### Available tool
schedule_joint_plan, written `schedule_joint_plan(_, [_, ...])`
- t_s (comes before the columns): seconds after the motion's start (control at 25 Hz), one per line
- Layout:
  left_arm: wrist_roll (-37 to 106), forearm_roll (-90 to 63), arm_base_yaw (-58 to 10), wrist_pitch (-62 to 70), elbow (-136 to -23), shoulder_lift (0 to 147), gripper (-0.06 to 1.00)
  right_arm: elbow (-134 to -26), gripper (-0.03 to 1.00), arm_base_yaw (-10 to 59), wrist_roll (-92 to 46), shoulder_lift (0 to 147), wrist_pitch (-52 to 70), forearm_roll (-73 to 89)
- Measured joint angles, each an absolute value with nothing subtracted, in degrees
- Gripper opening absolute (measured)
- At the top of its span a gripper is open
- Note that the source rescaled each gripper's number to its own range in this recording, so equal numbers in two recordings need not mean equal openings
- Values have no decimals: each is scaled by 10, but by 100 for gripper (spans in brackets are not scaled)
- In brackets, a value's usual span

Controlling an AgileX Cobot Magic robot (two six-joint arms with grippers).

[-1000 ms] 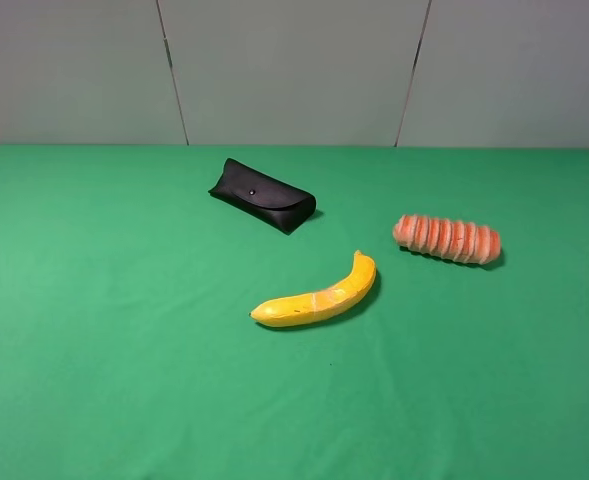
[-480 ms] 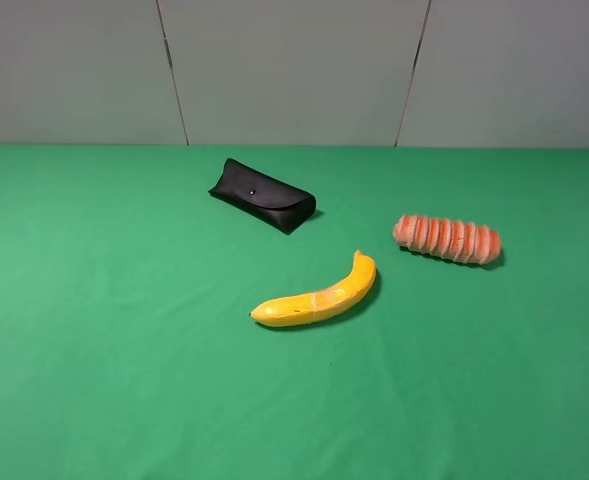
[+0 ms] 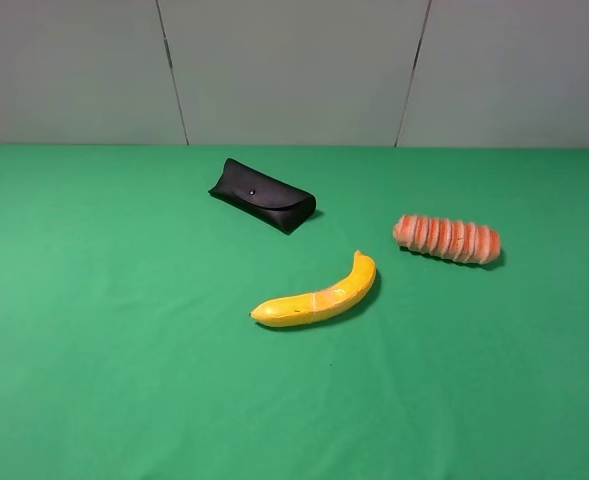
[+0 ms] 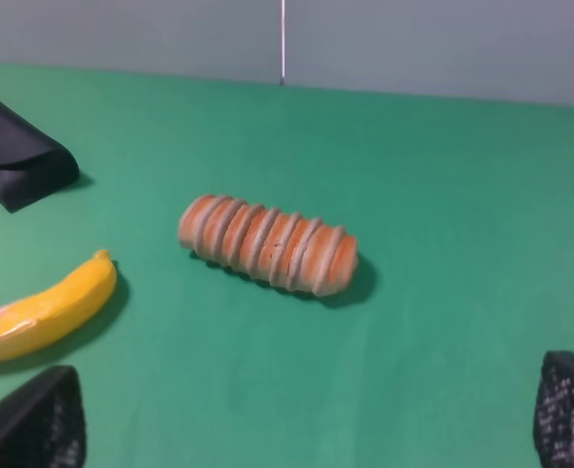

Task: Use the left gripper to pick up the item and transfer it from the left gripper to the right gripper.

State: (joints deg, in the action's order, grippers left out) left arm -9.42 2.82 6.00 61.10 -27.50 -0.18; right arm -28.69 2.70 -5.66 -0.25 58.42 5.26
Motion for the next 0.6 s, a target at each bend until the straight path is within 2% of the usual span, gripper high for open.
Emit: schedule_joint_plan(0.6, [-94, 28, 60, 611, -275, -2, 100, -287, 100, 28, -56, -2, 584, 53])
